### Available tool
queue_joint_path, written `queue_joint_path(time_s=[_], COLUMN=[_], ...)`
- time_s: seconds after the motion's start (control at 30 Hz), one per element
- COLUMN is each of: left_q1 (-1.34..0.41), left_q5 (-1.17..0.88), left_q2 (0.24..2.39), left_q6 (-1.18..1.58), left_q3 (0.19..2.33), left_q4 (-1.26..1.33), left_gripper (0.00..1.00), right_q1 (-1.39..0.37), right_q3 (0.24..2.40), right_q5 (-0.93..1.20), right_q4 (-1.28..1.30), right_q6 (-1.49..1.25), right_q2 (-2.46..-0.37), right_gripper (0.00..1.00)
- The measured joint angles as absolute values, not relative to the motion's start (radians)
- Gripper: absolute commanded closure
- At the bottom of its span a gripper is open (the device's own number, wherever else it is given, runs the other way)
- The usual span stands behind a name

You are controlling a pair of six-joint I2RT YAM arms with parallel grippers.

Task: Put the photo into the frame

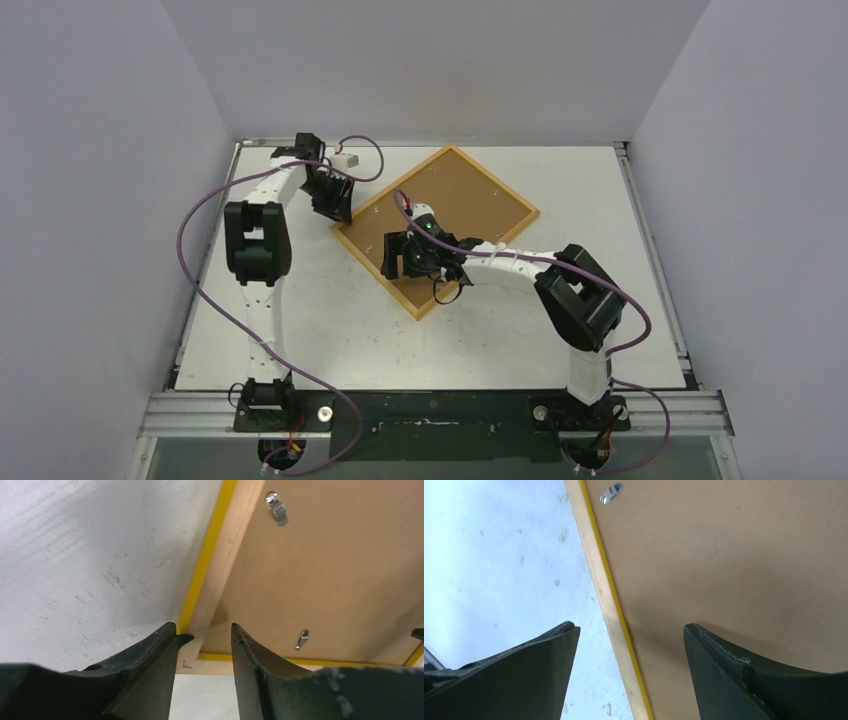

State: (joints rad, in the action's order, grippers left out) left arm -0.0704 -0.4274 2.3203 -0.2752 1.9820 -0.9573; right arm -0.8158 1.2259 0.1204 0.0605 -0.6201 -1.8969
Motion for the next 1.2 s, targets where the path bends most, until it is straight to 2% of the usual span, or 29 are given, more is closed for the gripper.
queue_joint_path(time_s=[0.1,0.23,0.37,0.87,1.03,1.2], left_q1=[-0.070,-0.070,-0.068,-0.071,-0.070,-0.070], left_q5=[-0.408,-0.401,-0.419,-0.495,-0.500,-0.500], left_q2=[2.339,2.339,2.329,2.050,2.006,2.006], left_q6=[-0.282,-0.295,-0.311,-0.398,-0.400,-0.387], left_q3=[1.981,1.978,1.946,1.478,1.407,1.406], left_q4=[-0.945,-0.929,-0.908,-0.853,-0.858,-0.859], left_gripper=[0.63,0.75,0.81,0.84,0.85,0.86], right_q1=[-0.837,-0.862,-0.878,-0.902,-0.850,-0.791], right_q3=[1.169,1.142,1.130,1.042,1.118,1.328], right_q5=[0.140,0.160,0.197,0.339,0.414,0.533], right_q4=[0.038,0.031,0.018,0.084,0.100,0.036], right_q6=[-0.626,-0.626,-0.626,-0.580,-0.504,-0.387], right_q2=[-1.875,-1.874,-1.874,-1.789,-1.795,-1.906], right_gripper=[0.24,0.27,0.29,0.32,0.28,0.26])
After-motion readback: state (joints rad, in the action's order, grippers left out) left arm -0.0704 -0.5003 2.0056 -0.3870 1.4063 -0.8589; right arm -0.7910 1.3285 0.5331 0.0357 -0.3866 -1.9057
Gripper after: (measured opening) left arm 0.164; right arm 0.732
